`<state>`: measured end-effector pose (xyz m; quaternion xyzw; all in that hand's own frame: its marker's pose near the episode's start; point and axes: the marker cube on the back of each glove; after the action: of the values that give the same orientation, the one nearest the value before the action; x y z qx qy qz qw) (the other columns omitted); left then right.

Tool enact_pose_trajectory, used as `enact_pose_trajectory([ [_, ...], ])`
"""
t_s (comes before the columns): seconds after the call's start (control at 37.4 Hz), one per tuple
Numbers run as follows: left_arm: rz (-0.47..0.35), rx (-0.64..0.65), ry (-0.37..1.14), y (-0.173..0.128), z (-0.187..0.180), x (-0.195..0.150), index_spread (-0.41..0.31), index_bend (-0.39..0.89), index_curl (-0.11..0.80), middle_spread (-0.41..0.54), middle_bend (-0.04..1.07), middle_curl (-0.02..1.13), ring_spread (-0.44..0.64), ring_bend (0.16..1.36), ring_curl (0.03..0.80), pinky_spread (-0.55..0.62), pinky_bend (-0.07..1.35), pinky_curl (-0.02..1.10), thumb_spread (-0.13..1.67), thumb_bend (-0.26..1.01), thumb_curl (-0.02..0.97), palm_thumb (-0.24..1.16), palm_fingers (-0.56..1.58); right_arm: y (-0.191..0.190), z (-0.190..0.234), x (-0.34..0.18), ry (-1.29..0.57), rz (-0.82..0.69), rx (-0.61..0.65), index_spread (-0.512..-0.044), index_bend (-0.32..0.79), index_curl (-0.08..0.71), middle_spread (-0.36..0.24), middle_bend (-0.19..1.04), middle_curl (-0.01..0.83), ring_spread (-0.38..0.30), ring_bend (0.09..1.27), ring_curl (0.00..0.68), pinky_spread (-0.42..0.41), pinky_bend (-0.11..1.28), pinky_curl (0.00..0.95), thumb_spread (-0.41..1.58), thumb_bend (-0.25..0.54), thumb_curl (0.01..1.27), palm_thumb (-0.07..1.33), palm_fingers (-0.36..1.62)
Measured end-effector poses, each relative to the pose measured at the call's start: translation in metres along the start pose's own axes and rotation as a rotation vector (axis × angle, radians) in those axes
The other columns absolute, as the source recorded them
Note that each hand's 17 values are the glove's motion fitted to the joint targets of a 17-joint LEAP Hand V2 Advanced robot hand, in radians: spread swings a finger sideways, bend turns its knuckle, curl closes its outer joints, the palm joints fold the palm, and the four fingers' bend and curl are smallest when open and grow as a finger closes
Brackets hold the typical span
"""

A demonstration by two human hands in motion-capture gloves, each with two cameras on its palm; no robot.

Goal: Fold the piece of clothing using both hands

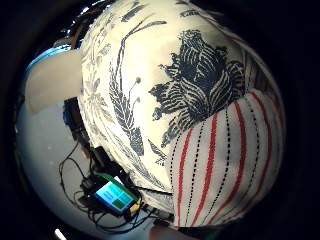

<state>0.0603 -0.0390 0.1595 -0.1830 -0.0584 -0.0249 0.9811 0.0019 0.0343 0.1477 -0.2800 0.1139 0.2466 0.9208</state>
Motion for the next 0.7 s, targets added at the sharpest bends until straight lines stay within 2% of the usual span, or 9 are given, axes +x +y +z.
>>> enact_pose_trajectory([
  [0.19, -0.001, -0.035, 0.045, 0.003, 0.001, 0.001, 0.000, 0.17, 0.330, 0.223, 0.16, 0.29, 0.34, 0.63, 0.345, 0.42, 0.45, 0.34, 1.44, -0.02, 0.036, -0.05, 0.01, 0.002, -0.003, -0.005, -0.031, -0.020, 0.056, -0.197, 0.05, 0.140, -0.020, 0.29, 0.431, -0.080, 0.61, 0.408, -0.076, 0.74, 0.383, 1.34, 0.039, 0.39, 0.69, 0.82],
  [0.29, 0.035, 0.019, 0.076, -0.003, -0.001, 0.002, -0.001, 0.17, 0.332, 0.226, 0.16, 0.28, 0.36, 0.63, 0.339, 0.43, 0.45, 0.34, 1.44, -0.02, 0.032, -0.05, 0.01, -0.002, -0.011, -0.009, -0.042, -0.081, 0.091, -0.179, 0.07, 0.146, -0.035, 0.29, 0.442, -0.114, 0.62, 0.419, -0.159, 0.75, 0.385, 1.32, 0.082, 0.41, 0.81, 0.94],
  [0.37, 0.012, -0.007, 0.060, -0.002, 0.000, 0.000, -0.007, 0.17, 0.336, 0.224, 0.16, 0.28, 0.36, 0.63, 0.334, 0.43, 0.45, 0.34, 1.43, -0.02, 0.032, -0.04, 0.01, -0.005, -0.017, -0.010, -0.038, -0.098, 0.087, -0.180, 0.09, 0.153, -0.068, 0.29, 0.449, -0.156, 0.68, 0.438, -0.245, 0.76, 0.383, 1.28, 0.143, 0.44, 0.96, 1.14],
  [0.4, 0.008, -0.038, 0.057, 0.000, 0.001, -0.001, -0.008, 0.17, 0.336, 0.224, 0.16, 0.28, 0.36, 0.63, 0.333, 0.43, 0.45, 0.34, 1.43, -0.02, 0.032, -0.04, 0.01, -0.006, -0.019, -0.010, -0.042, -0.095, 0.072, -0.173, 0.07, 0.150, -0.063, 0.28, 0.448, -0.150, 0.64, 0.424, -0.242, 0.76, 0.384, 1.28, 0.127, 0.43, 0.93, 1.06],
  [0.43, 0.006, -0.059, 0.057, 0.002, 0.002, -0.001, -0.009, 0.17, 0.337, 0.221, 0.16, 0.28, 0.36, 0.63, 0.330, 0.43, 0.45, 0.34, 1.43, -0.02, 0.032, -0.04, 0.01, -0.006, -0.021, -0.010, -0.047, -0.091, 0.054, -0.184, 0.11, 0.166, -0.087, 0.29, 0.457, -0.172, 0.69, 0.446, -0.277, 0.74, 0.382, 1.24, 0.154, 0.46, 1.00, 1.20],
  [0.48, 0.010, -0.056, 0.067, 0.002, 0.001, -0.003, -0.010, 0.17, 0.338, 0.220, 0.16, 0.27, 0.36, 0.62, 0.328, 0.43, 0.45, 0.34, 1.43, -0.02, 0.031, -0.04, 0.01, -0.007, -0.027, -0.010, -0.063, -0.096, 0.034, -0.192, 0.13, 0.183, -0.104, 0.31, 0.467, -0.190, 0.70, 0.453, -0.300, 0.73, 0.387, 1.20, 0.165, 0.47, 1.05, 1.23],
  [0.51, 0.018, -0.042, 0.084, 0.001, -0.001, -0.003, -0.011, 0.17, 0.339, 0.222, 0.16, 0.27, 0.36, 0.62, 0.326, 0.43, 0.45, 0.34, 1.43, -0.02, 0.031, -0.04, 0.01, -0.007, -0.031, -0.011, -0.072, -0.107, 0.030, -0.185, 0.10, 0.180, -0.101, 0.29, 0.463, -0.185, 0.70, 0.456, -0.301, 0.75, 0.395, 1.19, 0.153, 0.46, 1.04, 1.16],
  [0.62, 0.113, 0.005, 0.257, -0.004, -0.017, -0.004, -0.012, 0.18, 0.345, 0.213, 0.16, 0.27, 0.36, 0.62, 0.318, 0.43, 0.45, 0.34, 1.43, -0.01, 0.044, -0.01, 0.05, 0.000, -0.055, -0.014, -0.115, -0.143, -0.015, -0.201, 0.15, 0.218, -0.125, 0.33, 0.481, -0.211, 0.70, 0.463, -0.338, 0.70, 0.387, 1.13, 0.159, 0.48, 1.11, 1.26],
  [0.7, 0.130, -0.080, 0.329, 0.004, -0.032, -0.017, -0.024, 0.20, 0.356, 0.188, 0.20, 0.28, 0.30, 0.62, 0.309, 0.41, 0.40, 0.32, 1.42, 0.02, 0.073, 0.06, 0.17, -0.015, -0.075, -0.020, -0.150, -0.121, 0.026, -0.201, 0.15, 0.237, -0.133, 0.33, 0.488, -0.219, 0.69, 0.465, -0.349, 0.70, 0.387, 1.08, 0.143, 0.49, 1.12, 1.27],
])
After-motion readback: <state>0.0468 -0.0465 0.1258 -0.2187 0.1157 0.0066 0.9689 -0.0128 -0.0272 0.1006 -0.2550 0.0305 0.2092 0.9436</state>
